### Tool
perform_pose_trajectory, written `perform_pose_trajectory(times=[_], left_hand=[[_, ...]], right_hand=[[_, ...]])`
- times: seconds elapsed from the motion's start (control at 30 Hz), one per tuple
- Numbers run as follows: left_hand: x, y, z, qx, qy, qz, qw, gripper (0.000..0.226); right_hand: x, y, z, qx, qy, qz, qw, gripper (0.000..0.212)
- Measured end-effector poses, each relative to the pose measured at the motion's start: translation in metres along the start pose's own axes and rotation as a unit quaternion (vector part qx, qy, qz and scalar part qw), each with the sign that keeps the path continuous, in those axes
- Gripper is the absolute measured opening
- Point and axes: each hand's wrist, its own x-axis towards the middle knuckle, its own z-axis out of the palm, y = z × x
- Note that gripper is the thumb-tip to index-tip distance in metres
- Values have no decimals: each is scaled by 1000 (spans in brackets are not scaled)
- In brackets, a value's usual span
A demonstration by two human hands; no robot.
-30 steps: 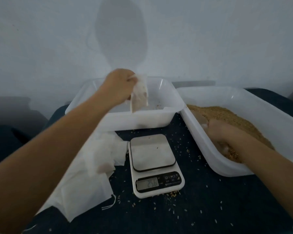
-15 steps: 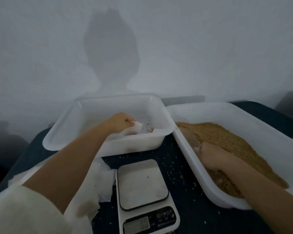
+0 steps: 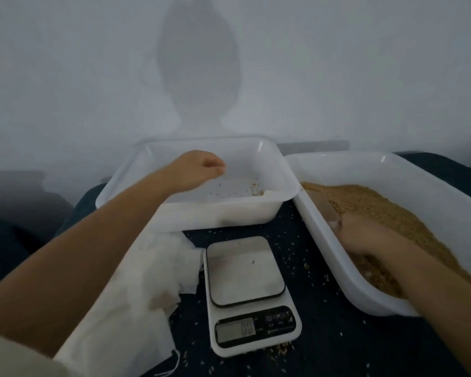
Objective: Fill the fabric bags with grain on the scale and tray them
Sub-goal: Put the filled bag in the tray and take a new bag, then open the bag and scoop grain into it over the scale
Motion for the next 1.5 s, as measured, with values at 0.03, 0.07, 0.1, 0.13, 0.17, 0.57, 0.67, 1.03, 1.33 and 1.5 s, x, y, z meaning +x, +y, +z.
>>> perform_pose_trajectory(times=[0.03,0.07,0.1,0.13,0.17,0.57,0.67,1.03,1.33,1.5], left_hand=[[-15,-1,-7,13,51,15,999,25],[-33,-3,-12,24,94,26,995,23],[-52,-6,-15,41,130,42,990,21],[-72,-9,-15,66,158,59,983,20],[-92,-12,-13,93,174,72,978,19],[-238,-73,58,294,-33,-10,955,50],[-240,-76,67,324,-7,15,946,47],[-244,-66,60,34,111,-41,992,34],[-251,-49,48,-299,188,-52,934,28],[-253,-56,48,-299,186,-79,932,28]], right_hand=[[-1,0,-1,-4,-4,-2,1000,35],[-1,0,-2,-11,-6,-3,1000,34],[-2,-1,-2,-15,-5,0,1000,33],[-3,-1,-2,-18,-1,6,1000,30],[-2,-1,-2,-25,3,11,1000,29],[-7,0,-15,-6,46,-23,999,36],[-29,-13,-32,60,164,-44,984,29],[-110,-157,56,110,-86,-361,922,44],[-95,-184,103,382,-342,-248,822,16],[-99,-183,92,457,-384,-206,776,9]])
